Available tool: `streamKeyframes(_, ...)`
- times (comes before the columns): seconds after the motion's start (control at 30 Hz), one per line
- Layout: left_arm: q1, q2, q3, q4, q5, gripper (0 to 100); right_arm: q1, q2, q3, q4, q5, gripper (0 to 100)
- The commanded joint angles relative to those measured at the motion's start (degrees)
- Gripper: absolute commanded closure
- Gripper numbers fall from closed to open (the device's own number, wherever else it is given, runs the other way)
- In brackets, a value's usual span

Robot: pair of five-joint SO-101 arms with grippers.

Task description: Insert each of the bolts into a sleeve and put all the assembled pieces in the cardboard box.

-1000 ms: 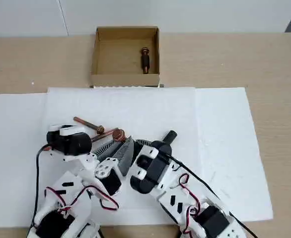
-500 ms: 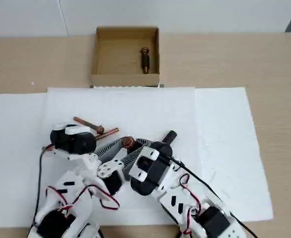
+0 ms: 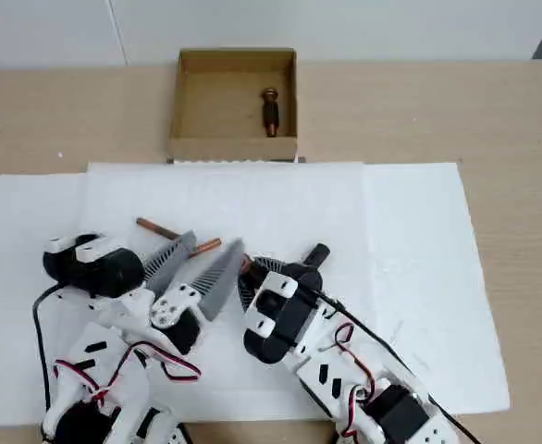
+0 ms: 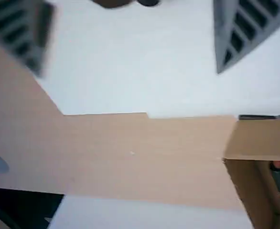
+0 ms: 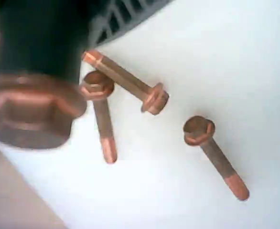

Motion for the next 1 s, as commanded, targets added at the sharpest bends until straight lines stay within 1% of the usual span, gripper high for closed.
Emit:
streamKeyframes(0.0, -2.81, -0.35, -2.07, 0.26, -2.64, 100, 1.54, -0.57, -0.44, -1.10, 0.44, 99.6)
streamKeyframes(0.1, -7.03, -0.35, -1.45, 0.70, -7.12, 98, 6.02, -0.57, -0.26, -1.19, 0.35, 99.6)
streamKeyframes(0.3, -18.81, -0.35, 3.82, 6.33, -16.26, 99, 15.16, -0.22, -0.18, -1.19, -0.18, 99.6)
streamKeyframes(0.37, -22.95, -0.35, 7.16, 6.86, -19.08, 99, 18.42, -0.13, -0.18, -0.31, -4.13, 99.6)
streamKeyframes(0.43, -25.76, -0.35, 10.68, 6.59, -21.54, 99, 21.85, -0.13, -0.44, 2.68, -9.93, 99.6)
streamKeyframes(0.5, -27.08, -0.35, 13.32, 6.68, -22.86, 99, 24.66, -0.13, -0.70, 5.41, -14.51, 99.6)
streamKeyframes(0.53, -27.43, -0.35, 14.37, 6.68, -23.21, 99, 25.36, -0.13, -0.79, 6.73, -15.65, 99.6)
streamKeyframes(0.6, -27.96, -0.35, 15.69, 6.59, -23.56, 99, 25.54, -0.04, -1.32, 8.04, -16.00, 99.6)
streamKeyframes(0.73, -27.87, -0.35, 18.33, 6.51, -23.56, 99, 25.36, 1.45, -3.52, 7.43, -15.91, 99.6)
streamKeyframes(0.83, -27.96, -0.35, 21.05, 6.51, -23.56, 99, 25.36, 8.66, -8.62, 7.08, -16.09, 99.6)
streamKeyframes(0.97, -28.13, -0.35, 21.93, 6.51, -23.56, 99, 25.45, 25.10, -19.96, 5.05, -16.35, 99.6)
